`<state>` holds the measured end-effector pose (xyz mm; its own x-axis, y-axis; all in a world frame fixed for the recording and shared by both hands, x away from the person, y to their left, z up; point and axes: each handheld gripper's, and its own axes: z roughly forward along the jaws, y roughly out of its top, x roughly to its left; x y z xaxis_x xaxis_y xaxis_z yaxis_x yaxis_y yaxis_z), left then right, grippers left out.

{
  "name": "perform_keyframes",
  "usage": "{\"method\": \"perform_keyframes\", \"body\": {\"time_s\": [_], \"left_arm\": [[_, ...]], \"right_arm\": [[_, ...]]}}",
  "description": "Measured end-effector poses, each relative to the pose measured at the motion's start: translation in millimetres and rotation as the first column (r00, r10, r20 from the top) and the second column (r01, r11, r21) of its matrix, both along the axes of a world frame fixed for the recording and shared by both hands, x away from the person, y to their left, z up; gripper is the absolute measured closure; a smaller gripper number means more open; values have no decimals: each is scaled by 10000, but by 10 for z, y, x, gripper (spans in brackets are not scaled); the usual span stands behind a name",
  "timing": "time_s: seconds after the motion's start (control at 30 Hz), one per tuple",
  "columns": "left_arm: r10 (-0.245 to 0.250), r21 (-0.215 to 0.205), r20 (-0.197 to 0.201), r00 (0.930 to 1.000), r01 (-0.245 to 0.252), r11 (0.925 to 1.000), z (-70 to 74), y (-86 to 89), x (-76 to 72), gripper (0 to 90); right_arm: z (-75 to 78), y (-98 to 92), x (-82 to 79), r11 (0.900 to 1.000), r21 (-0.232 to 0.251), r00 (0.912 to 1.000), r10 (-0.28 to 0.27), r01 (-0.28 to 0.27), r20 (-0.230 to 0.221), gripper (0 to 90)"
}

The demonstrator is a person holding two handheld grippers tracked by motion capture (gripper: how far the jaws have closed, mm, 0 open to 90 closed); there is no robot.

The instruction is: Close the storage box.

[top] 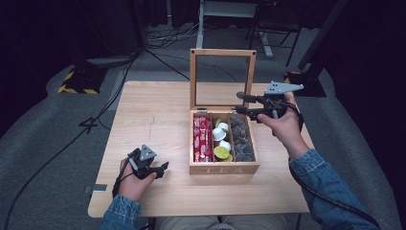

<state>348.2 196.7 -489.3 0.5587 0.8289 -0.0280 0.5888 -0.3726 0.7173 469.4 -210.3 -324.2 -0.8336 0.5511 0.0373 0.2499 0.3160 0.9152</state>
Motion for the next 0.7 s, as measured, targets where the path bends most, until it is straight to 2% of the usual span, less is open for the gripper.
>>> {"method": "perform_keyframes", "body": {"time_s": [0.2, 0.33, 0.4, 0.57, 0.7], "left_arm": [[-50, 345, -135, 9999, 55, 9994, -14, 13, -15, 335], [126, 389, -365, 9993, -112, 9992, -57, 41, -65, 314], [240, 366, -312, 9992, -229, 9991, -66, 62, -93, 314], [437, 454, -423, 9982, -418, 9981, -88, 131, -160, 313], [591, 351, -324, 9977, -580, 9977, -104, 175, -200, 307]], "right_arm": [[-87, 128, -84, 9995, -161, 9995, 280, -282, -135, 452], [-172, 239, -119, 9966, -604, 9957, 516, -563, -764, 483], [-237, 304, -124, 9950, -600, 9916, 736, -802, -1063, 494], [-402, 492, -134, 9885, -938, 9849, 1050, -1185, -1378, 497], [-507, 646, -137, 9835, -1179, 9802, 1174, -1369, -1594, 492]]}}
